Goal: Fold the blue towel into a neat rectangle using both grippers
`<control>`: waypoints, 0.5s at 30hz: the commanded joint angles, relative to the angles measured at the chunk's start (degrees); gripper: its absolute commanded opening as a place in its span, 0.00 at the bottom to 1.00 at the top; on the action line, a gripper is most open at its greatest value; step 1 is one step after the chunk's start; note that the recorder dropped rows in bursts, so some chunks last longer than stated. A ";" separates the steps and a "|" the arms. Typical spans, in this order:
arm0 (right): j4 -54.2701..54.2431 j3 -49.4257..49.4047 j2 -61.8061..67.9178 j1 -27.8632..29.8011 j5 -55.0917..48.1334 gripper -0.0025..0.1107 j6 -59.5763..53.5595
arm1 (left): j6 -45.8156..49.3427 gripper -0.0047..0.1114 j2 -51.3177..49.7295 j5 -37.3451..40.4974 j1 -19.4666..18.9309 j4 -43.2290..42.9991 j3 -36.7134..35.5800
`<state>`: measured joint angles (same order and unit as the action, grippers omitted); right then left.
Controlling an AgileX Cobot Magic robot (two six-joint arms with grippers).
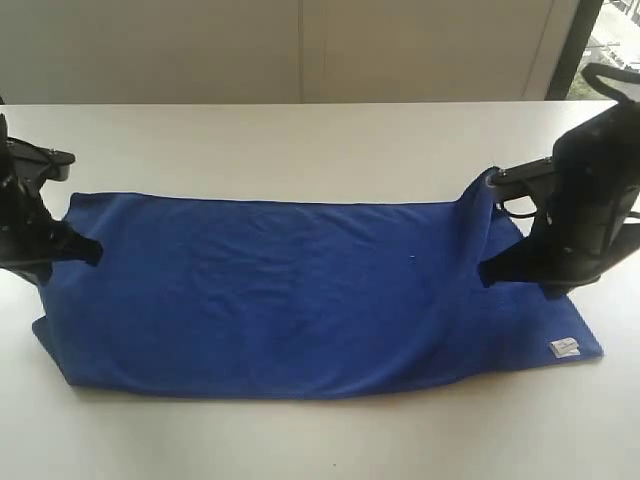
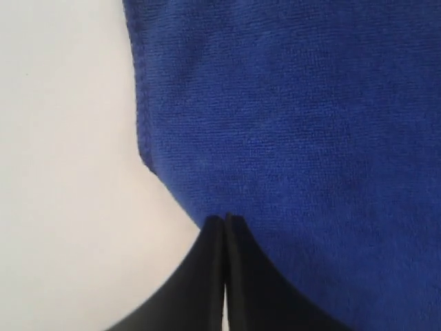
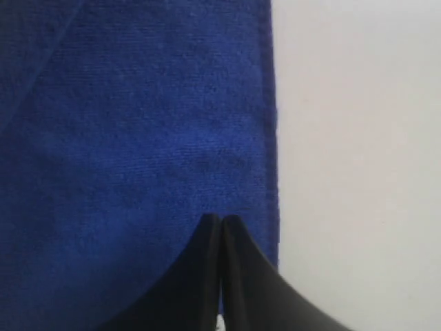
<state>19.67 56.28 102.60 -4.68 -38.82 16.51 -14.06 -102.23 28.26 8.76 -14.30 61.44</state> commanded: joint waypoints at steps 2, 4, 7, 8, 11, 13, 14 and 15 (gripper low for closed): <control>-6.85 -0.31 -0.38 0.35 -1.10 0.02 -7.18 | 0.63 0.04 4.04 1.94 -0.08 0.74 -0.79; -7.56 -0.40 0.17 0.35 -1.91 0.02 -8.24 | 0.72 0.04 5.79 2.46 -0.08 0.74 -0.79; -7.19 -0.52 1.59 0.35 -2.54 0.02 -8.38 | 1.22 0.04 8.77 4.10 -0.08 0.74 -0.79; -7.19 -0.66 1.97 0.35 -2.65 0.02 -8.38 | 2.04 0.04 9.87 4.73 -0.08 0.74 -0.79; -6.53 -1.91 2.99 0.35 -2.24 0.02 -8.38 | 3.17 0.04 12.73 6.61 -0.08 0.63 -0.79; -5.16 -2.59 3.12 0.35 -2.24 0.02 -7.13 | 3.84 0.04 14.57 7.82 -0.08 0.63 -0.79; -4.16 -2.76 3.12 0.35 -2.24 0.02 -5.90 | 3.97 0.04 15.44 8.29 -0.08 0.63 -0.79; -2.38 -3.00 3.12 0.35 -2.46 0.02 -3.60 | 4.13 0.04 16.23 8.71 -0.08 0.63 -0.79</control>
<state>13.97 54.64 105.24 -4.68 -41.02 9.86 -10.66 -88.56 34.53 8.76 -14.30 61.06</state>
